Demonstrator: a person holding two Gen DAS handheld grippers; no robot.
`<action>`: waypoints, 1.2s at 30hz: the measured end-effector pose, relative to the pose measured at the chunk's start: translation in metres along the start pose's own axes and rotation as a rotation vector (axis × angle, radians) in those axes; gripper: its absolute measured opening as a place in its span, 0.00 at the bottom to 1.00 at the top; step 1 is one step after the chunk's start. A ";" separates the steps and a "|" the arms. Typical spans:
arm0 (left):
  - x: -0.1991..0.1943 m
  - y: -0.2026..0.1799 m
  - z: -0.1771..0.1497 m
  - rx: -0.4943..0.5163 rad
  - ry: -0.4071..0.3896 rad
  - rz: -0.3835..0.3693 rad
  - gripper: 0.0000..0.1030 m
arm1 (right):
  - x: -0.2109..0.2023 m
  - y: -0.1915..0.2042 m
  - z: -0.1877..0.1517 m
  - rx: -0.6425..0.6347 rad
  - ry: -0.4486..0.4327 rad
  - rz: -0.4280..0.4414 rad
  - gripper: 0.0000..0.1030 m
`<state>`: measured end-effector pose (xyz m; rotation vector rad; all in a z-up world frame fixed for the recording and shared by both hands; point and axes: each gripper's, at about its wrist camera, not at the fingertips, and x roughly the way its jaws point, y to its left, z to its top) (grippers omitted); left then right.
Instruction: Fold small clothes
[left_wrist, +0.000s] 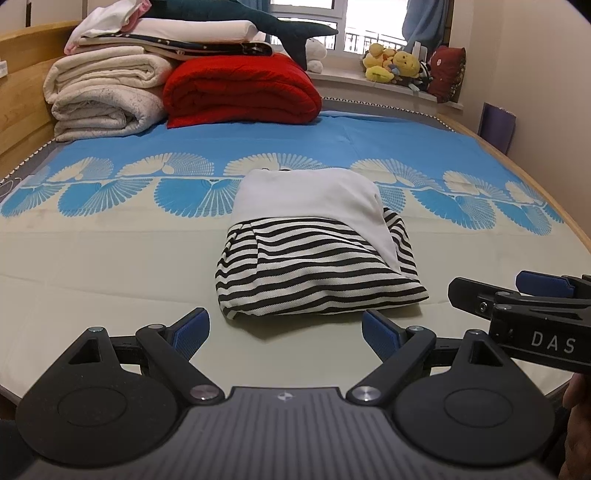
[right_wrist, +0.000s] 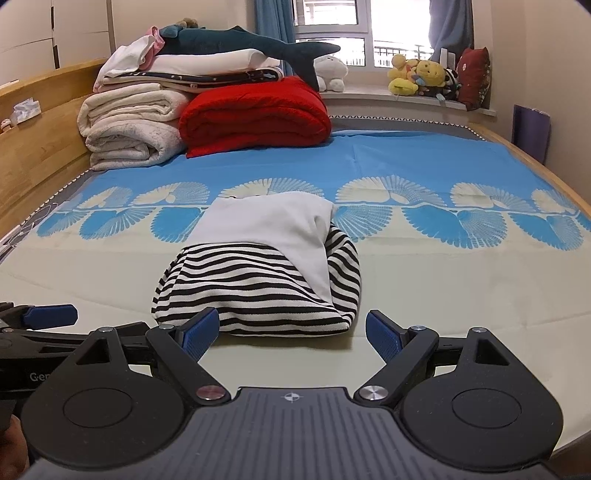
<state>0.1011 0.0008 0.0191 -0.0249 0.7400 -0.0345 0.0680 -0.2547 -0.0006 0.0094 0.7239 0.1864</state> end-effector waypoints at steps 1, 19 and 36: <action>0.000 0.000 0.000 -0.001 0.000 -0.001 0.90 | 0.000 0.000 0.000 0.001 0.001 -0.001 0.85; 0.002 0.003 0.001 -0.020 0.004 -0.007 0.90 | 0.001 0.001 0.000 -0.005 0.003 -0.003 0.85; 0.002 0.004 0.001 -0.019 0.004 -0.008 0.90 | 0.001 0.001 0.000 -0.005 0.004 -0.003 0.85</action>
